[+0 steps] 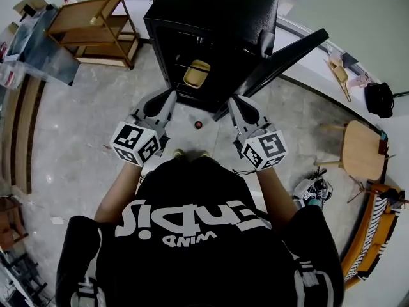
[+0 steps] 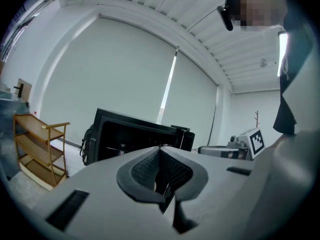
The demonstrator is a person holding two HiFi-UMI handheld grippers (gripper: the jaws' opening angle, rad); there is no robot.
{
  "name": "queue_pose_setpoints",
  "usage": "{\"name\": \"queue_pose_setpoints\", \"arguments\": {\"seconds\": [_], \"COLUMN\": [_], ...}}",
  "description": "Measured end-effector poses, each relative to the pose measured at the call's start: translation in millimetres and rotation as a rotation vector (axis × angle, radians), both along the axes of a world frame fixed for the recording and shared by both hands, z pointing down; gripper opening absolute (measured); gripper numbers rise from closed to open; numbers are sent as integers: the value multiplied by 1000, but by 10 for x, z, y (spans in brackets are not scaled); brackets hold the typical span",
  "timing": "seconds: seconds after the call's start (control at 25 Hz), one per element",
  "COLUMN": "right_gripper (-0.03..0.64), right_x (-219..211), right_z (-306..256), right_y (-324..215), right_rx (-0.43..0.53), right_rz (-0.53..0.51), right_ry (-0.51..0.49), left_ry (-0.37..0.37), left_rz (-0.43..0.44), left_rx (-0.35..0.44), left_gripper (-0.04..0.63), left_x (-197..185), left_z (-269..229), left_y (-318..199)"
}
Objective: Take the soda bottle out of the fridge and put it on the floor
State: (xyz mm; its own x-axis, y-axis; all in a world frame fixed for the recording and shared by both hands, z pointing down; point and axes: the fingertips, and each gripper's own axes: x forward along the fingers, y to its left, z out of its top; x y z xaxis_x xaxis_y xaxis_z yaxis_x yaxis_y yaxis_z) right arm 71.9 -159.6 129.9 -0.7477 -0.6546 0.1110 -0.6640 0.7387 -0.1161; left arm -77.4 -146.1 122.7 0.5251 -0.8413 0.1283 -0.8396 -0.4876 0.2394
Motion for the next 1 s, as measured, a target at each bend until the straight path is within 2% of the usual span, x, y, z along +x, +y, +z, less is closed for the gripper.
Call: {"name": "queue_pose_setpoints", "arguments": {"seconds": [0.24, 0.4, 0.76, 1.0], "right_gripper": [23, 23, 23, 23], "right_x": [228, 369, 522, 512], "right_z": [30, 171, 356, 348], "right_y": [147, 266, 410, 337], "right_rx": [23, -4, -9, 10], "right_rz": [24, 64, 169, 229], "right_ry": [14, 17, 52, 32], "left_ry": [-27, -39, -48, -57], "left_rz": [-49, -88, -156, -185], "left_rx": [-5, -28, -28, -25], "left_gripper": [6, 6, 6, 6], "left_x": [-276, -403, -461, -545], "left_z": [100, 276, 585, 651], "left_y": [131, 251, 445, 419]}}
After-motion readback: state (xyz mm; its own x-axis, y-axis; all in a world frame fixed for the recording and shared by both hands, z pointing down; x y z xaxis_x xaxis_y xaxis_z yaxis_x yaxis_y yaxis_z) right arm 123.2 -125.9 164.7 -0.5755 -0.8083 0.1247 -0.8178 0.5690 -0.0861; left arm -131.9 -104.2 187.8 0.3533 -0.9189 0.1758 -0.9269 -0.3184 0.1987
